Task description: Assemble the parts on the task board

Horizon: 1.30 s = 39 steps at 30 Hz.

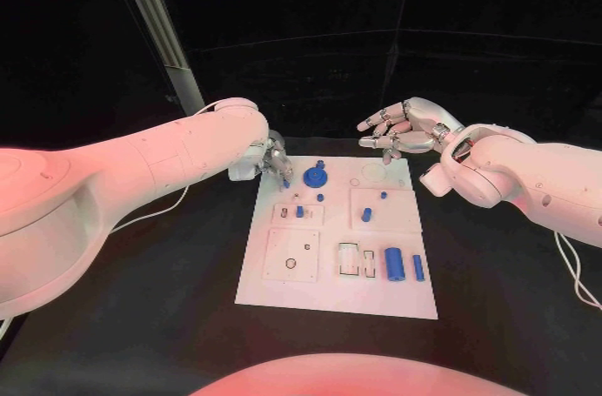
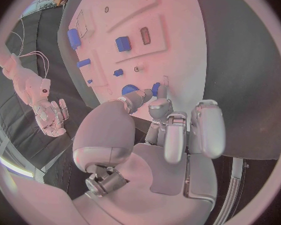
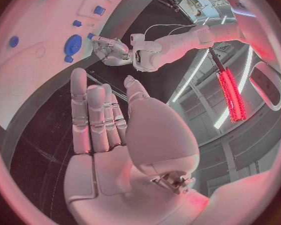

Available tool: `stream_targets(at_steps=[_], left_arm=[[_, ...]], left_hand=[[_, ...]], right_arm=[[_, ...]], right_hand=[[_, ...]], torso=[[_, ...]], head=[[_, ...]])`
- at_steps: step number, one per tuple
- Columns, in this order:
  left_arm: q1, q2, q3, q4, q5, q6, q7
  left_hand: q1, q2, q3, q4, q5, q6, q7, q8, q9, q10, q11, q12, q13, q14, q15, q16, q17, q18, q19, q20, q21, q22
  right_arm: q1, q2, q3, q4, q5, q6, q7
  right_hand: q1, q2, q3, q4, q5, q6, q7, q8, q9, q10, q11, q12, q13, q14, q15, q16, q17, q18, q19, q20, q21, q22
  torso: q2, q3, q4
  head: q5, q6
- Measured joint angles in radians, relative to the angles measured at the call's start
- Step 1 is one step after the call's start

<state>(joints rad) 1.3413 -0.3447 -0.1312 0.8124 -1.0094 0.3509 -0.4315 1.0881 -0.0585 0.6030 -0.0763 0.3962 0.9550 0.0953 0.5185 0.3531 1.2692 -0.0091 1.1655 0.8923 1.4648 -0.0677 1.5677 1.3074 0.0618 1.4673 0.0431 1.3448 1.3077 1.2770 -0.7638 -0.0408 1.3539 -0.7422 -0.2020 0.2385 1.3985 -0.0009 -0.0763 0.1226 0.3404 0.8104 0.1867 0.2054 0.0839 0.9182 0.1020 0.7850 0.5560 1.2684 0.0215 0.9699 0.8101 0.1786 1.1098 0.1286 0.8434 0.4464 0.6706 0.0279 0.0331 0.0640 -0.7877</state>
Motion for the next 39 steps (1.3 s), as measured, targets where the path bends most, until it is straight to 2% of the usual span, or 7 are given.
stream_targets(at_steps=[9, 13, 21, 27, 30, 34, 39], left_arm=[[-0.001, -0.043, -0.001, 0.044, 0.051, -0.021, 0.009], [0.009, -0.068, -0.001, 0.076, 0.077, -0.035, 0.012], [0.025, -0.131, 0.0, 0.161, 0.119, -0.063, 0.013], [0.029, -0.194, -0.003, 0.252, 0.151, -0.086, 0.01], [0.03, -0.228, -0.014, 0.302, 0.164, -0.101, 0.006], [0.029, -0.272, -0.039, 0.373, 0.18, -0.129, -0.005], [0.023, -0.305, -0.06, 0.445, 0.193, -0.187, -0.021]], left_hand=[[0.006, -0.006, 0.0, 0.0, 0.031, 0.002, 0.001, 0.006, 0.0, 0.005, -0.002, 0.0, 0.014, 0.0, 0.0, 0.0, 0.0, 0.0, -0.004, -0.004, 0.0, 0.0], [0.008, -0.008, 0.0, 0.0, 0.038, 0.005, 0.004, 0.006, 0.0, 0.007, 0.0, 0.005, 0.016, 0.0, 0.0, 0.0, 0.0, 0.0, -0.004, -0.004, 0.0, 0.0], [0.008, -0.008, 0.0, 0.0, 0.048, 0.006, 0.004, 0.006, 0.0, 0.01, 0.003, 0.005, 0.024, 0.001, 0.0, 0.0, 0.0, 0.0, -0.004, -0.004, 0.0, 0.0], [0.013, -0.013, 0.0, 0.0, 0.049, 0.007, 0.003, 0.005, 0.0, 0.011, 0.004, 0.01, 0.032, 0.003, -0.003, 0.0, 0.0, 0.0, -0.004, -0.004, 0.0, 0.0], [0.013, -0.013, 0.0, 0.0, 0.052, 0.009, 0.005, 0.005, 0.0, 0.011, 0.004, 0.012, 0.035, 0.003, -0.003, 0.0, 0.0, 0.0, -0.004, -0.004, 0.0, 0.0], [0.013, -0.013, 0.0, 0.0, 0.054, 0.01, 0.007, 0.005, 0.0, 0.014, 0.007, 0.015, 0.039, 0.003, -0.003, 0.0, 0.0, 0.0, -0.001, -0.007, 0.004, 0.0], [0.013, -0.013, 0.003, 0.003, 0.054, 0.01, 0.007, 0.005, 0.0, 0.014, 0.007, 0.015, 0.043, 0.003, -0.003, 0.0, 0.0, 0.0, 0.0, -0.007, 0.004, 0.0]], right_arm=[[0.0, 0.0, 0.0, -0.002, 0.0, 0.001, 0.0], [0.0, 0.0, 0.0, -0.004, 0.0, 0.001, 0.0], [0.0, -0.003, 0.0, -0.005, 0.0, 0.001, 0.0], [0.0, -0.007, 0.0, -0.005, 0.0, 0.001, 0.0], [0.0, -0.009, 0.0, -0.004, 0.0, 0.001, 0.0], [0.0, -0.01, 0.0, -0.004, 0.0, 0.001, 0.0], [0.0, -0.011, 0.0, -0.005, 0.0, 0.001, 0.0]], right_hand=[[0.0, 0.0, 0.0, 0.0, 0.0, 0.0, 0.0, 0.0, 0.0, 0.0, 0.0, 0.0, 0.0, 0.0, 0.0, 0.0, 0.0, 0.0, 0.0, 0.0, 0.0, 0.0], [0.0, 0.0, 0.0, 0.0, 0.0, 0.0, 0.0, 0.0, 0.0, 0.0, 0.0, 0.0, 0.0, 0.0, 0.0, 0.0, 0.0, 0.0, 0.0, 0.0, 0.0, 0.0], [0.0, 0.0, 0.0, 0.0, 0.0, 0.0, 0.0, 0.0, 0.0, 0.0, 0.0, 0.0, 0.0, 0.0, 0.0, 0.0, 0.0, 0.0, 0.0, 0.0, 0.0, 0.0], [0.0, 0.0, 0.0, 0.0, 0.0, 0.0, 0.0, 0.0, 0.0, 0.0, 0.0, 0.0, 0.0, 0.0, 0.0, 0.0, 0.0, 0.0, 0.0, 0.0, 0.0, 0.0], [0.0, 0.0, 0.0, 0.0, 0.0, 0.0, 0.0, 0.0, 0.0, 0.0, 0.0, 0.0, 0.0, 0.0, 0.0, 0.0, 0.0, 0.0, 0.0, 0.0, 0.0, 0.001], [0.0, 0.0, 0.0, 0.0, 0.0, 0.0, 0.0, 0.0, 0.0, 0.0, 0.0, 0.0, 0.0, 0.0, 0.0, 0.0, 0.0, 0.0, 0.0, 0.0, 0.0, 0.001], [0.0, 0.0, 0.0, 0.0, 0.0, 0.0, 0.0, 0.0, 0.0, 0.0, 0.0, 0.0, 0.0, 0.0, 0.0, 0.0, 0.0, 0.0, 0.0, 0.0, 0.0, 0.0]], torso=[[-0.001, -0.0001, 0.0019], [-0.002, -0.0002, 0.0026], [-0.002, -0.0001, 0.0032], [-0.002, 0.0005, 0.0032], [-0.002, 0.0006, 0.0032], [-0.002, 0.0006, 0.0032], [-0.002, 0.0005, 0.0044]], head=[[-0.002, -0.001], [0.0, 0.0], [0.006, 0.003], [0.009, 0.002], [0.011, 0.002], [0.011, -0.001], [0.014, -0.007]])
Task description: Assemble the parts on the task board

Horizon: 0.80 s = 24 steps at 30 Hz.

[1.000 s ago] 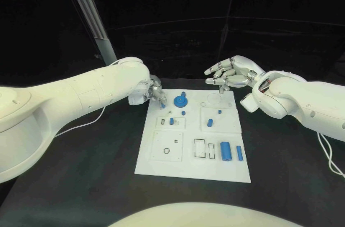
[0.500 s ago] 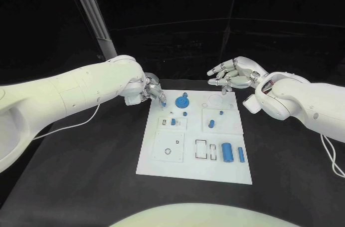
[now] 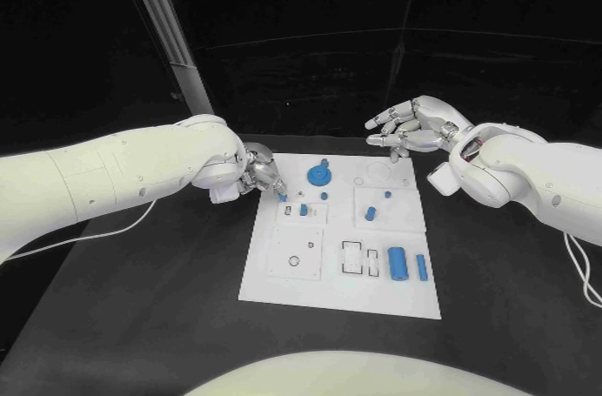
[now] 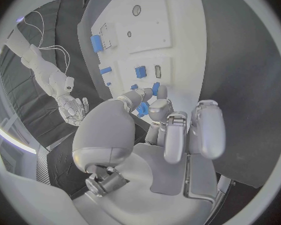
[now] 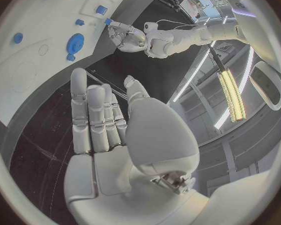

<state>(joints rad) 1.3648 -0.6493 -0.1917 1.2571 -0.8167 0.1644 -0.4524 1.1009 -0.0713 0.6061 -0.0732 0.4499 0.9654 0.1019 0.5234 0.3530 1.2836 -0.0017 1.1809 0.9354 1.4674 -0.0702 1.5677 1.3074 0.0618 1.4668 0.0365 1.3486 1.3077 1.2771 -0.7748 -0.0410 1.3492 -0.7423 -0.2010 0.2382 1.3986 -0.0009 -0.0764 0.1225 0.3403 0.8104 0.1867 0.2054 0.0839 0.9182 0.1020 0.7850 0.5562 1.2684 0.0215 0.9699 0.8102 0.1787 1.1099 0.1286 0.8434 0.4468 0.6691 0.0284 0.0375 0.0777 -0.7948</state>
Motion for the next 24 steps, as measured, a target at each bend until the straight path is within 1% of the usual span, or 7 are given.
stream_targets(at_steps=[5, 9, 11, 15, 18, 24], left_arm=[[-0.006, -0.021, -0.02, 0.055, 0.006, -0.076, -0.014], [-0.009, -0.03, -0.027, 0.081, 0.006, -0.12, -0.021], [-0.012, -0.034, -0.03, 0.095, 0.003, -0.143, -0.024], [-0.019, -0.04, -0.034, 0.116, -0.01, -0.176, -0.028], [-0.021, -0.042, -0.035, 0.128, -0.023, -0.192, -0.032], [-0.022, -0.046, -0.036, 0.139, -0.051, -0.203, -0.041]], left_hand=[[0.004, -0.004, 0.003, 0.003, 0.0, 0.0, 0.0, 0.004, 0.0, 0.003, 0.003, 0.004, 0.005, -0.003, -0.002, 0.0, 0.0, 0.0, 0.0, 0.0, 0.0, 0.0], [0.004, -0.005, 0.003, 0.003, 0.004, 0.0, 0.0, 0.004, 0.0, 0.003, 0.003, 0.004, 0.005, -0.004, -0.003, 0.0, 0.0, 0.0, 0.0, 0.0, 0.004, 0.0], [0.004, -0.005, 0.004, 0.004, 0.004, 0.002, 0.002, 0.004, 0.0, 0.004, 0.003, 0.004, 0.007, -0.004, -0.003, 0.0, 0.0, 0.0, 0.0, 0.0, 0.004, 0.0], [0.0, -0.009, 0.006, 0.006, 0.004, 0.003, 0.003, 0.004, 0.0, 0.007, 0.0, 0.004, 0.007, -0.004, -0.003, 0.0, 0.0, 0.0, 0.0, 0.0, 0.004, 0.0], [0.0, -0.009, 0.006, 0.006, 0.004, 0.004, 0.003, 0.004, 0.0, 0.007, 0.0, 0.004, 0.007, -0.004, -0.003, 0.0, 0.0, 0.0, 0.0, 0.0, 0.004, 0.0], [-0.004, -0.013, 0.008, 0.008, 0.004, 0.005, 0.001, 0.004, 0.0, 0.009, 0.001, 0.004, 0.01, -0.001, -0.006, 0.0, 0.0, 0.0, 0.0, 0.0, 0.004, 0.0]], right_arm=[[0.0, 0.0, 0.0, 0.0, 0.0, 0.0, 0.0], [0.0, -0.001, 0.0, 0.0, 0.0, 0.0, 0.0], [0.0, -0.001, 0.0, 0.0, 0.0, 0.0, 0.0], [0.0, -0.001, 0.0, -0.001, 0.0, 0.0, 0.0], [0.0, -0.001, 0.0, -0.001, 0.0, 0.0, 0.0], [0.0, 0.0, 0.0, -0.002, 0.0, 0.0, 0.0]], right_hand=[[0.0, 0.0, 0.0, 0.0, 0.0, 0.0, 0.0, 0.0, 0.0, 0.0, 0.0, 0.0, 0.0, 0.0, 0.0, 0.0, 0.0, 0.0, 0.0, 0.0, 0.0, 0.0], [0.0, 0.0, 0.0, 0.0, 0.0, 0.0, 0.0, 0.0, 0.0, 0.0, 0.0, 0.0, 0.0, 0.0, 0.0, 0.0, 0.0, 0.0, 0.0, 0.0, 0.0, 0.0], [0.0, 0.0, 0.0, 0.0, 0.0, -0.002, 0.002, 0.006, 0.0, -0.002, 0.002, 0.005, -0.002, -0.004, 0.004, 0.0, -0.001, 0.0, 0.0, 0.0, 0.0, 0.0], [0.0, 0.0, 0.0, 0.0, 0.0, -0.004, 0.004, 0.006, 0.0, -0.004, 0.004, 0.005, -0.003, -0.004, 0.004, 0.0, -0.001, 0.0, 0.0, 0.0, 0.0, 0.0], [0.0, 0.0, 0.0, 0.0, 0.0, -0.004, 0.004, 0.006, 0.0, -0.004, 0.004, 0.005, -0.002, -0.004, 0.004, 0.0, -0.001, 0.0, 0.0, 0.0, 0.0, 0.0], [0.0, 0.0, 0.0, 0.0, 0.0, -0.004, 0.004, 0.006, 0.0, -0.004, 0.004, 0.005, -0.002, -0.004, 0.004, 0.0, -0.001, 0.0, 0.0, 0.0, 0.0, 0.0]], torso=[[0.0, -0.0008, 0.0007], [0.0, -0.0007, 0.0], [0.001, -0.0007, -0.0006], [0.001, -0.0008, -0.0009], [0.001, -0.001, -0.0011], [0.001, -0.0009, -0.0018]], head=[[0.003, -0.004], [0.004, -0.007], [0.004, -0.009], [0.003, -0.012], [0.002, -0.013], [0.001, -0.017]])
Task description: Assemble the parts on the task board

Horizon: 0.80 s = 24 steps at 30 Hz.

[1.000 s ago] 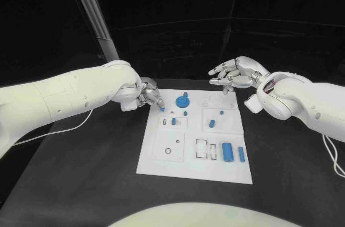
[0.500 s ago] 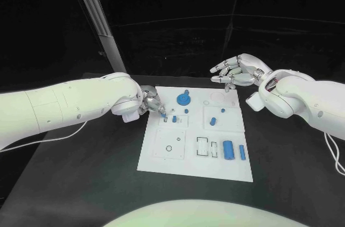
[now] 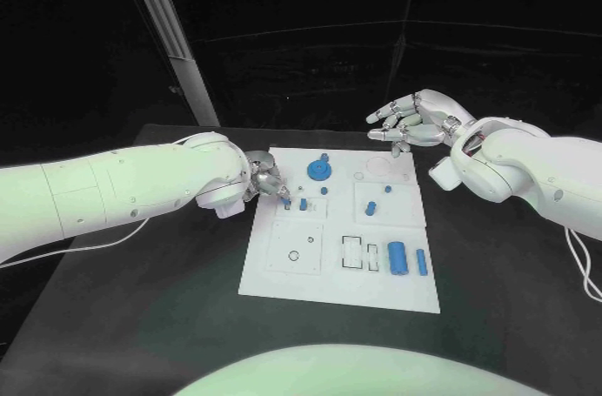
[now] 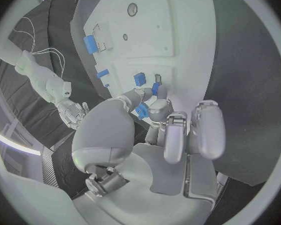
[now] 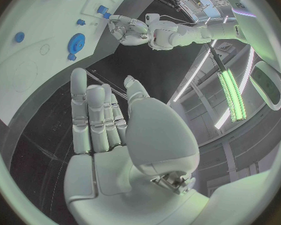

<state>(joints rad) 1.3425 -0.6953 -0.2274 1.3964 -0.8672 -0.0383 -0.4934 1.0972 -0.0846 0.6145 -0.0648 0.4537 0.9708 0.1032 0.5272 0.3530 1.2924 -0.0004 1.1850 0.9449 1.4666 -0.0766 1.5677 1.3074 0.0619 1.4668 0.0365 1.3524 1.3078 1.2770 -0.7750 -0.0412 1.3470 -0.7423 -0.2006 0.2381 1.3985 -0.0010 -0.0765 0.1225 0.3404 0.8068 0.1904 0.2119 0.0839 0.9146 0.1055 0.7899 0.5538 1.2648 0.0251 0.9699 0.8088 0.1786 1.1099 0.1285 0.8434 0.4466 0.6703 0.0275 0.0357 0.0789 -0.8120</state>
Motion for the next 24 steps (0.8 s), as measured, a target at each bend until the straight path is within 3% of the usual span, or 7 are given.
stream_targets(at_steps=[24], left_arm=[[0.0, 0.001, 0.002, 0.016, -0.063, 0.056, -0.02]], left_hand=[[-0.011, -0.014, 0.004, 0.004, 0.008, 0.014, -0.014, 0.0, 0.0, 0.021, -0.014, 0.0, 0.004, 0.0, 0.0, 0.0, 0.0, 0.0, -0.004, -0.004, 0.004, 0.0]], right_arm=[[-0.001, 0.002, 0.0, -0.002, 0.0, 0.002, 0.0]], right_hand=[[0.0, 0.0, 0.0, 0.0, 0.0, 0.0, 0.0, 0.0, 0.0, 0.0, 0.0, 0.0, -0.001, 0.0, 0.0, 0.0, -0.001, 0.0, 0.0, 0.0, 0.0, 0.001]], torso=[[0.0, 0.0008, 0.0]], head=[[0.0, -0.01]])
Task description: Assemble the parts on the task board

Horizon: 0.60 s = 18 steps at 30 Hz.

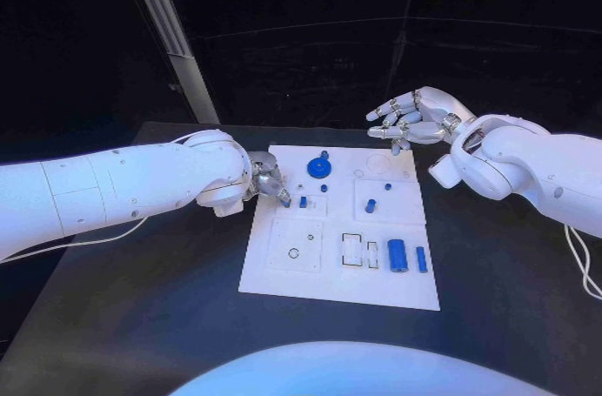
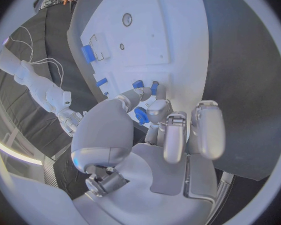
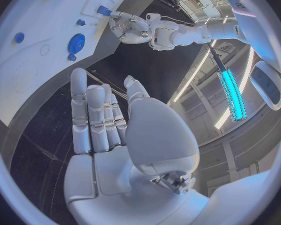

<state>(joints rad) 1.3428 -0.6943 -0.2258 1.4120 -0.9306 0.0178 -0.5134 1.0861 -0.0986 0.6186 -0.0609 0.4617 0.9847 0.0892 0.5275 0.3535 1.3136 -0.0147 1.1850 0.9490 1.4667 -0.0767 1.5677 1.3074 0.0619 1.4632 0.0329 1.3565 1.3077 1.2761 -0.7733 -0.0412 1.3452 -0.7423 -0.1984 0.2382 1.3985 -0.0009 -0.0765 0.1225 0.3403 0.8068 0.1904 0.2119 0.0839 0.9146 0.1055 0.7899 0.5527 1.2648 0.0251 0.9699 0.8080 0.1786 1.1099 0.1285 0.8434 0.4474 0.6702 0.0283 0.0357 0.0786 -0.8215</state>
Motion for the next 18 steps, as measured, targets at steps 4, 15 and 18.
stream_targets(at_steps=[4, 15, 18], left_arm=[[0.001, 0.001, 0.0, 0.0, -0.003, 0.006, 0.0], [0.001, 0.004, 0.001, -0.001, -0.006, 0.018, -0.001], [0.001, 0.004, 0.001, -0.003, -0.006, 0.021, -0.001]], left_hand=[[0.002, -0.002, 0.003, 0.003, 0.003, 0.0, 0.0, 0.0, 0.015, 0.0, 0.0, 0.0, 0.0, 0.0, 0.0, 0.0, 0.0, 0.0, 0.0, 0.0, 0.0, 0.0], [0.002, -0.002, 0.003, 0.003, 0.008, 0.0, 0.0, 0.0, 0.042, 0.004, -0.003, 0.0, 0.004, 0.0, 0.0, 0.0, 0.0, 0.0, 0.0, 0.0, 0.0, 0.0], [0.002, -0.002, 0.006, 0.006, 0.009, 0.004, 0.003, 0.0, 0.042, 0.005, -0.001, 0.004, 0.006, 0.0, 0.0, 0.0, 0.0, 0.0, 0.0, 0.0, 0.0, 0.0]], right_arm=[[0.0, 0.0, 0.0, 0.0, 0.0, 0.0, 0.0], [0.0, 0.001, 0.0, -0.001, 0.0, 0.001, 0.0], [0.0, 0.001, 0.0, -0.001, 0.0, 0.001, 0.0]], right_hand=[[0.0, 0.0, 0.0, 0.0, 0.0, 0.0, 0.0, 0.0, 0.0, 0.0, 0.0, 0.0, 0.0, 0.0, 0.0, 0.0, 0.0, 0.0, 0.0, 0.0, 0.0, 0.0], [0.0, 0.0, 0.0, 0.0, 0.0, 0.0, 0.0, 0.0, 0.0, 0.0, 0.0, 0.0, 0.0, 0.0, 0.0, 0.0, 0.0, 0.0, 0.0, 0.0, 0.0, 0.0], [0.0, 0.0, 0.0, 0.0, 0.0, 0.0, 0.0, 0.0, 0.0, 0.0, 0.0, 0.0, 0.0, 0.0, 0.0, 0.0, 0.0, 0.0, 0.0, 0.0, 0.0, 0.0]], torso=[[0.0, 0.0, 0.0], [0.0, 0.0, 0.0], [0.0, -0.0001, 0.0]], head=[[0.0, -0.001], [-0.001, -0.003], [-0.002, -0.003]])
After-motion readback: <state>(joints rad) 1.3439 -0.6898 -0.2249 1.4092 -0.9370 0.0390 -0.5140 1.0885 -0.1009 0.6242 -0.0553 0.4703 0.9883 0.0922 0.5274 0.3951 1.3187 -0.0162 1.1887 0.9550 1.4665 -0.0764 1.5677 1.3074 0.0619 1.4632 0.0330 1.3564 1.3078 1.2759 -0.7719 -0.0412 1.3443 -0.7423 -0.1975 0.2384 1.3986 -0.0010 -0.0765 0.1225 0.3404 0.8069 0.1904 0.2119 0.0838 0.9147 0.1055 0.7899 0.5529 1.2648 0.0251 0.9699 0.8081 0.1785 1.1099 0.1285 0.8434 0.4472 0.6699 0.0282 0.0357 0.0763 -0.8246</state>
